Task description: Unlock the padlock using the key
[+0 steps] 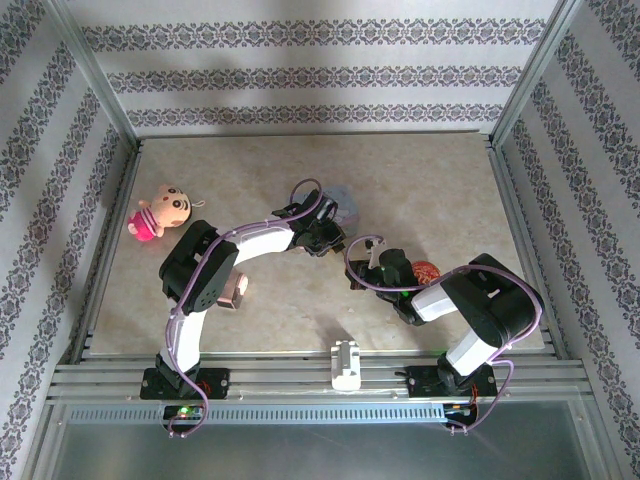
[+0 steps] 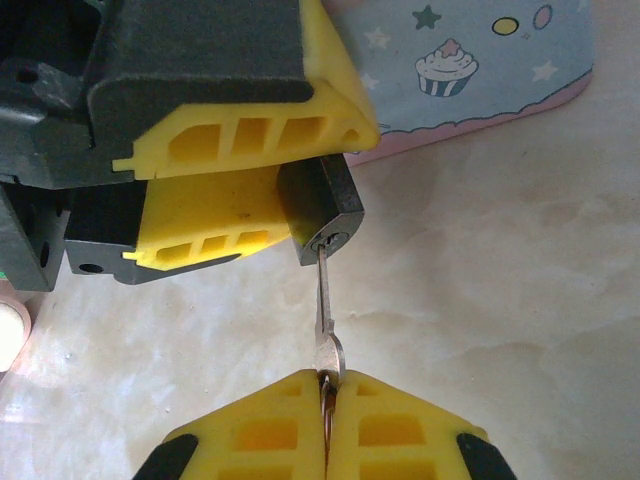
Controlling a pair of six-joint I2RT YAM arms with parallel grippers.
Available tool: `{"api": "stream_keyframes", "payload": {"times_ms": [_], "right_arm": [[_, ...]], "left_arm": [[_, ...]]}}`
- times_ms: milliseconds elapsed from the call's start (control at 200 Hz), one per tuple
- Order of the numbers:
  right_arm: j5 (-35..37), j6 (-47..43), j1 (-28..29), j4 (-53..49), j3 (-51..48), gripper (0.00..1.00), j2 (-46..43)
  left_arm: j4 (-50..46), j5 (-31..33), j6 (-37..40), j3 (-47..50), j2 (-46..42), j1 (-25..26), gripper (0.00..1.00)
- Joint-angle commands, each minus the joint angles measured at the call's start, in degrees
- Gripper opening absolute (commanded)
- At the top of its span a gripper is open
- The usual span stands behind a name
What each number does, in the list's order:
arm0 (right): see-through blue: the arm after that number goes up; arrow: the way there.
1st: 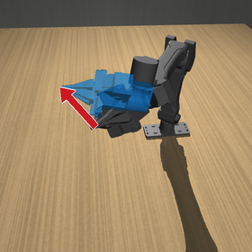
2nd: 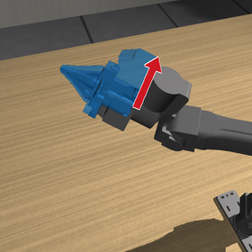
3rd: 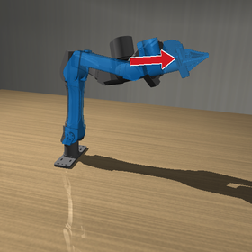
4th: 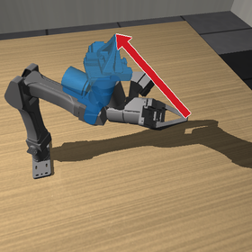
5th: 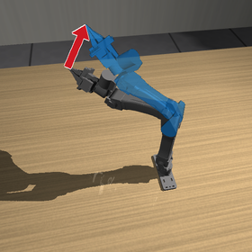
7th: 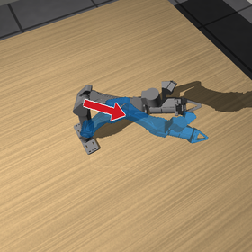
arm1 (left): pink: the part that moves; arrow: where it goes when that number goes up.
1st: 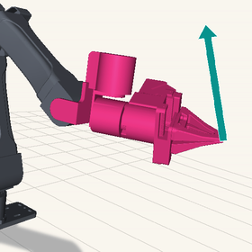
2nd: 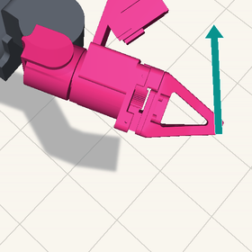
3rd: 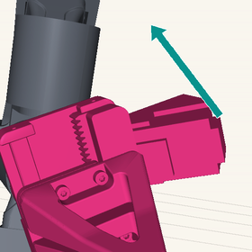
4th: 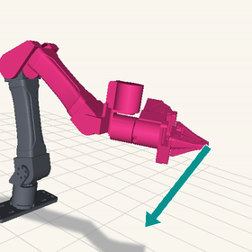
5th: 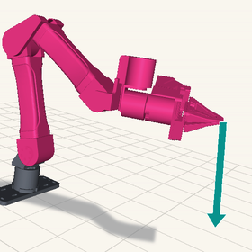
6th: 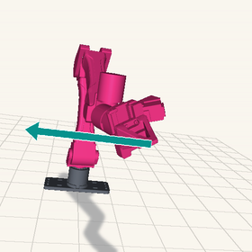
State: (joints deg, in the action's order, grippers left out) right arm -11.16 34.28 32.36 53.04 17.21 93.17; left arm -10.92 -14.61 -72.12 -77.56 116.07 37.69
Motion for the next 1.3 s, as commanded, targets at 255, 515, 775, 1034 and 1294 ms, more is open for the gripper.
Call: {"api": "stream_keyframes", "payload": {"times_ms": [255, 515, 775, 1034, 1294], "right_arm": [[-0.43, -0.62, -0.8, 2.25, 2.12, 0.0, 1.51], [-1.41, -0.69, -1.24, 2.42, 3.97, 0.0, 2.66], [-0.61, -2.52, -1.68, 2.59, 1.07, 0.0, 0.08], [-1.17, -3.08, -1.86, 2.7, -2.38, 0.0, -2.78], [-3.67, -4.01, -1.95, 2.51, -4.43, 0.0, -4.38]], "left_arm": [[0.0, -6.53, -2.95, 1.8, 0.21, -0.87, 0.1], [0.02, -7.64, -3.12, 2.54, -0.1, -0.87, 0.1], [-3.82, -8.27, -3.81, 4.28, -1.15, -0.78, 0.1], [-3.19, -11.13, -7.97, 6.35, -1.3, -0.43, 0.1], [-2.27, -12.0, -10.58, 6.79, -0.5, -0.25, 0.09]]}}
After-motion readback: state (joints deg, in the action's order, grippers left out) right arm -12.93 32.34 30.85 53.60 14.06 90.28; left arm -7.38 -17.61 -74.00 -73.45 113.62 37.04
